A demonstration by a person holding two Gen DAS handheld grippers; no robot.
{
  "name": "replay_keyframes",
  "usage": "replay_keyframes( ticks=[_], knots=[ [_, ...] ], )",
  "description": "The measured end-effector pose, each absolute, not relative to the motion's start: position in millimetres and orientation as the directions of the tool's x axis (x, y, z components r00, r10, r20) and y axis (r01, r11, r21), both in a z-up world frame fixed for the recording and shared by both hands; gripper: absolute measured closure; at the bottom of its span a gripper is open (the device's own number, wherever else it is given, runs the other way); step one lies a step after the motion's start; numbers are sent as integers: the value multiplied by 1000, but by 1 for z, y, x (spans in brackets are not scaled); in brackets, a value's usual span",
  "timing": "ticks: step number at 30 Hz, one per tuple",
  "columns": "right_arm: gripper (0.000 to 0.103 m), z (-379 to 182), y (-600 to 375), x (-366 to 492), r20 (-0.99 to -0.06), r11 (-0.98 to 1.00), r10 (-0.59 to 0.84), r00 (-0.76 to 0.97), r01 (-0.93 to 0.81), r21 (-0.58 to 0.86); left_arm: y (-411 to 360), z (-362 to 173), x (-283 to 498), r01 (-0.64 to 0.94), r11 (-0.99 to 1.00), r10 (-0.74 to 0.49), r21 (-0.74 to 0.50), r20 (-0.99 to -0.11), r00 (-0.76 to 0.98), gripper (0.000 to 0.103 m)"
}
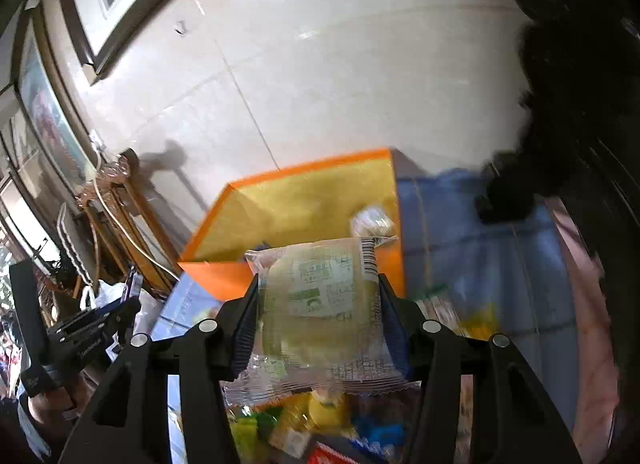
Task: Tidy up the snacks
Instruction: 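Grasp the Snickers bar with the left tool while the right grasps a clear cake pack, then lower both snacks into the orange box and open both tools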
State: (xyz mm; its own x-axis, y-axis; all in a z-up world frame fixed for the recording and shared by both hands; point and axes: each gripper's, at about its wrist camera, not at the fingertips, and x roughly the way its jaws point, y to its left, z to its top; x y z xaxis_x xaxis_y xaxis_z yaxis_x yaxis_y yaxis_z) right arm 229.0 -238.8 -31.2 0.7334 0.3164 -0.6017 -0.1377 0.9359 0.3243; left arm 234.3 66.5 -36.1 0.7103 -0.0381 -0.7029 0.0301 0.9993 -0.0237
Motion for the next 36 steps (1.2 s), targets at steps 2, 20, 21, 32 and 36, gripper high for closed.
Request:
replay_keyframes(
  ticks=[2,20,21,32,36],
  knots=[
    [49,-18,-230,241,-588,947,300,751,-160,279,62,-24,251,33,999,-23,1,-684,729,86],
    [49,-10,-225,359,-590,973,208,780,-104,205,38,-22,386,-70,992,119,101,-668,734,86],
    [48,-18,-224,365,-605,975,205,769,-103,199,39,-29,390,-75,992,124,101,-677,726,85],
    [4,-60,-244,347,-687,986,147,711,-157,48,51,-62,346,-108,960,252,259,-626,738,4],
    [4,-128,-267,324,-819,984,48,572,-167,-58,92,-84,297,-132,958,276,254,-689,671,4]
  ],
)
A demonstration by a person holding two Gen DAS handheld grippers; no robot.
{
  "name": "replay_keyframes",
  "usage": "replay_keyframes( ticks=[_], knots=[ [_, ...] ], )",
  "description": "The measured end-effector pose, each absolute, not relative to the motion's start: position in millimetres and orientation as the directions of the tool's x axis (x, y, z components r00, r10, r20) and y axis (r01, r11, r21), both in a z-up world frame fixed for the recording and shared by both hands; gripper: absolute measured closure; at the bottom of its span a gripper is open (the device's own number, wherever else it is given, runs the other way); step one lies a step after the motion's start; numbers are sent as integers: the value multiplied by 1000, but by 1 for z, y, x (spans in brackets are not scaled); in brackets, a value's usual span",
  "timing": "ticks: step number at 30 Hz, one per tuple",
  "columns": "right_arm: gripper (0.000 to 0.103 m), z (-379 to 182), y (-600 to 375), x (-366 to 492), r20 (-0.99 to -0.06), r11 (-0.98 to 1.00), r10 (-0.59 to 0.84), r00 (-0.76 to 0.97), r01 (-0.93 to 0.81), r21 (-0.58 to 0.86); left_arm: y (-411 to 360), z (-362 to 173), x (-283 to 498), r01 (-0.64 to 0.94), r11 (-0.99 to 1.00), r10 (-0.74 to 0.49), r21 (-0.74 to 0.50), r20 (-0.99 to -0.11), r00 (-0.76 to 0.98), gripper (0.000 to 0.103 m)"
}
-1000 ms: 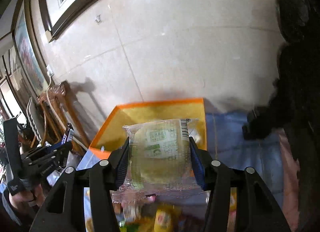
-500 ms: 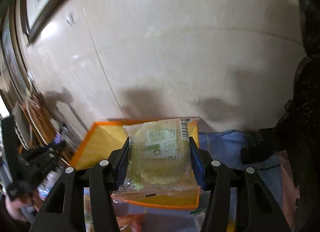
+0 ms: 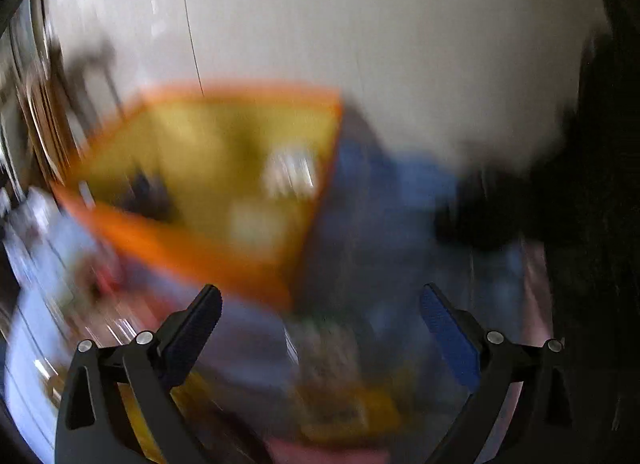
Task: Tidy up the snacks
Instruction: 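Lower both snacks into the orange box and open both tools, then grasp the green-wrapped cake with the left tool while the right grasps a green-labelled pack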
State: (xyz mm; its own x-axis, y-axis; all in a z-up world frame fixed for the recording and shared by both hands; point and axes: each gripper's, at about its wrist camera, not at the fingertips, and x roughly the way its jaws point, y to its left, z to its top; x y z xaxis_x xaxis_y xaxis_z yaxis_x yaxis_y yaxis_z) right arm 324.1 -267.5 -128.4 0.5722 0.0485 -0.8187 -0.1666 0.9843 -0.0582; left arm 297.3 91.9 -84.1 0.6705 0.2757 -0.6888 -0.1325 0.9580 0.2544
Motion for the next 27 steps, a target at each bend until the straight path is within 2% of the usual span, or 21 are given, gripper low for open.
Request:
replay_keyframes(
  ticks=[2,7,10,12,13,16,19,22,27],
  knots=[
    [4,-166,-281,325,-874,991,38,484,-132,-31,110,-96,274,-150,957,287,249,-719,633,4],
    [4,-204,-283,347,-912,991,74,403,-132,21,142,-124,232,-230,940,339,251,-751,566,4],
    [5,-221,-266,359,-943,987,34,331,-160,-20,149,-136,219,-217,963,254,157,-799,546,4],
    [39,-219,-259,355,-929,985,41,369,-173,-26,145,-141,219,-224,964,243,142,-809,535,4],
    [46,-215,-258,352,-922,988,35,386,-152,-26,143,-143,221,-223,964,244,145,-815,526,4],
    [47,-209,-257,344,-923,992,57,380,-129,8,127,-141,234,-195,972,219,131,-810,545,4],
    [47,-185,-253,328,-888,991,43,458,-130,-20,113,-142,253,-170,977,201,127,-811,549,4],
    [47,-164,-260,314,-861,992,116,495,-108,72,97,-156,281,-134,980,195,147,-844,499,4],
    [47,-129,-268,293,-806,988,147,574,-118,97,71,-178,307,-100,983,185,156,-883,432,4]
  ],
)
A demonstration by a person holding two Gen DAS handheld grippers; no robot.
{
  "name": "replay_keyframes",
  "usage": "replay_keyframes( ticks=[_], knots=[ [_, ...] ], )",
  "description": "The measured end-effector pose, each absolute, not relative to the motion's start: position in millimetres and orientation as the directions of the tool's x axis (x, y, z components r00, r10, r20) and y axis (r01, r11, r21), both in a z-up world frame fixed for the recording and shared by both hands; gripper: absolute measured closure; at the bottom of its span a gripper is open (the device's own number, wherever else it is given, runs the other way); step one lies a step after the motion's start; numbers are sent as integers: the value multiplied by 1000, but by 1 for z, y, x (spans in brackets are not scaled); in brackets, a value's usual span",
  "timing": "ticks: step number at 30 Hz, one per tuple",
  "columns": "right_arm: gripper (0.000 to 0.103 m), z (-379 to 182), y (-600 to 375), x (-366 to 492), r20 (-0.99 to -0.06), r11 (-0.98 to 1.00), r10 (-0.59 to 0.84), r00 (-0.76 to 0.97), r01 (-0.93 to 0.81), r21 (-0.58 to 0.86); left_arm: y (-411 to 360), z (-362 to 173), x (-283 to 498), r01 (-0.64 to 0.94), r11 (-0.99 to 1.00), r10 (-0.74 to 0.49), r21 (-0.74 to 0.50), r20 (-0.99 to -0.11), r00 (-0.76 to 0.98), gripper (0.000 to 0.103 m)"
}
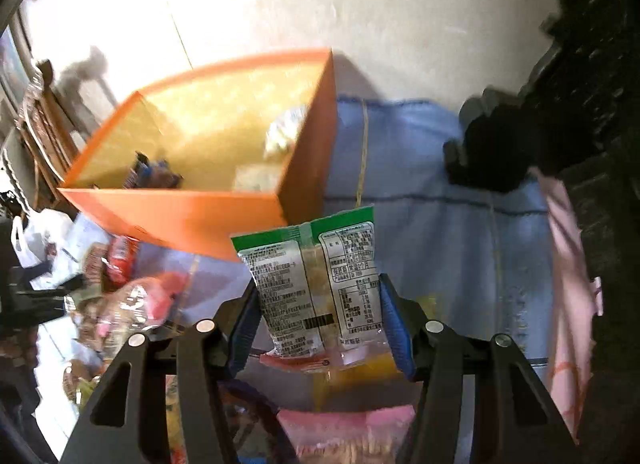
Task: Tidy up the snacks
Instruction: 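Grasp the green-wrapped cake with the left tool while the right grasps a green-labelled pack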
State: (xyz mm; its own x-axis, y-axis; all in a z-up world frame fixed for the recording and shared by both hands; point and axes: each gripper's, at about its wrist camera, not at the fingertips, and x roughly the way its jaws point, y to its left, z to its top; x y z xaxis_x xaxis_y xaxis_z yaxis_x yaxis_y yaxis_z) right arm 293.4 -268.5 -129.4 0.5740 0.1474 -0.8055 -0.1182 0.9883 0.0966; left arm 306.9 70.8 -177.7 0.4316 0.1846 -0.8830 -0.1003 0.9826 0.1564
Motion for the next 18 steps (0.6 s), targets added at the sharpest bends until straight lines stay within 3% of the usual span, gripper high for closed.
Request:
replay_keyframes(
  ticks=[2,4,11,18],
  knots=[
    [47,-118,-275,289,-790,988,154,594,-114,107,66,-184,313,-115,982,187,152,-889,419,10],
    [46,-113,-275,287,-783,986,165,600,-115,119,66,-194,317,-134,986,144,99,-909,392,28],
    [46,-107,-286,267,-778,986,165,606,-122,115,79,-181,306,-145,988,105,47,-899,425,68],
    [46,-93,-277,251,-743,979,205,637,-135,154,95,-153,282,-171,985,108,31,-879,464,69]
  ],
)
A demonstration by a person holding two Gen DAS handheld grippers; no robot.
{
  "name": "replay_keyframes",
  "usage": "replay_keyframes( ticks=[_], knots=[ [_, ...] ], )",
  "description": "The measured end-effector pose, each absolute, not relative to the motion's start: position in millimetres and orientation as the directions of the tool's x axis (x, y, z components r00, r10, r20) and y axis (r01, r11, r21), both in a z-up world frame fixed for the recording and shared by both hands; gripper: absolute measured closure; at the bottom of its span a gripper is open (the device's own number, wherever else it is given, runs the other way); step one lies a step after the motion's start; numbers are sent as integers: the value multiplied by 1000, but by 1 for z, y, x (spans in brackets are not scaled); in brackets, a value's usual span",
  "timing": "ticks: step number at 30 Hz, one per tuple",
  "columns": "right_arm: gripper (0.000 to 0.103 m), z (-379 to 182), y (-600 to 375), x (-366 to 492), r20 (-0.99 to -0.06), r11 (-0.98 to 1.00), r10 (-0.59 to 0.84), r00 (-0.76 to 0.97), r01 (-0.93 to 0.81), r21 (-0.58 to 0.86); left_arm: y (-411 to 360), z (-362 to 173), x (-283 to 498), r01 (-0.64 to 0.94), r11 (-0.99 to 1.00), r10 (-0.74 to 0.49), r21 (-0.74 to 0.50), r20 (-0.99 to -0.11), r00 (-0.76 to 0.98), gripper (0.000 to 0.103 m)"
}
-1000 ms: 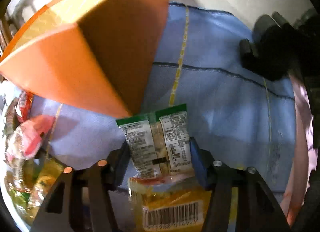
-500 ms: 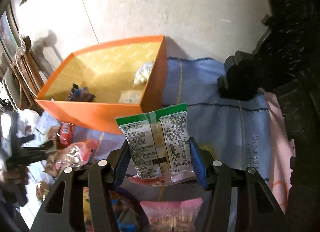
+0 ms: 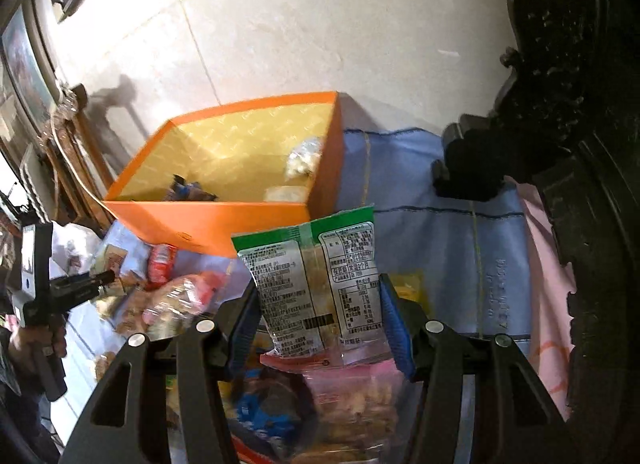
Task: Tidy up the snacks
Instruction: 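Grasp the green-wrapped cake with the left tool while the right grasps a green-labelled pack, then release both packs into the orange box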
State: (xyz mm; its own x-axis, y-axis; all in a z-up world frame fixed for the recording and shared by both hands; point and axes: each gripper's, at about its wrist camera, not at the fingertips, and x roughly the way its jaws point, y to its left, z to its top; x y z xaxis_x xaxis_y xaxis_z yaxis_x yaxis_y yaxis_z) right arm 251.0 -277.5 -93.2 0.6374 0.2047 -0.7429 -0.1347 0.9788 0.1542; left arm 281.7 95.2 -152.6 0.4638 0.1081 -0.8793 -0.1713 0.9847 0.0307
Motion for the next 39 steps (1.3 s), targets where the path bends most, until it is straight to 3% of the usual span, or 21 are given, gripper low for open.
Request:
replay_keyframes(
  ticks=[6,10,12,15,18,24,25,26,27,29,33,39],
  knots=[
    [46,-62,-256,245,-669,973,222,710,-119,197,71,-64,261,-136,989,130,56,-760,637,69],
    [46,-40,-236,275,-614,944,277,739,-92,316,42,-22,308,-109,994,87,16,-723,686,69],
    [46,-33,-220,301,-626,948,276,730,-99,302,26,-8,338,-80,997,72,22,-717,693,69],
    [46,-26,-205,332,-645,957,265,717,-113,268,15,3,363,-76,995,104,71,-698,708,69],
    [46,-24,-200,353,-663,971,221,716,-101,215,13,3,379,-65,997,77,44,-714,696,69],
    [46,-34,-202,379,-685,973,211,697,-83,215,16,-16,400,-47,997,81,68,-737,671,69],
    [35,-38,-203,384,-685,972,215,696,-83,221,16,-19,403,-38,997,74,65,-742,666,60],
    [4,-40,-205,388,-690,970,224,688,-87,228,16,-21,402,-51,996,92,78,-727,680,22],
    [4,-44,-206,390,-704,970,222,675,-80,230,18,-23,395,-93,990,140,106,-697,703,4],
    [4,-50,-209,383,-712,977,203,672,-94,190,22,-22,385,-118,985,174,129,-647,743,4],
    [4,-70,-235,355,-754,988,155,639,-115,105,49,-34,351,-89,978,195,188,-675,712,4],
    [4,-172,-291,318,-916,994,-4,402,-96,-47,110,-88,271,-94,957,273,275,-735,621,4]
  ],
)
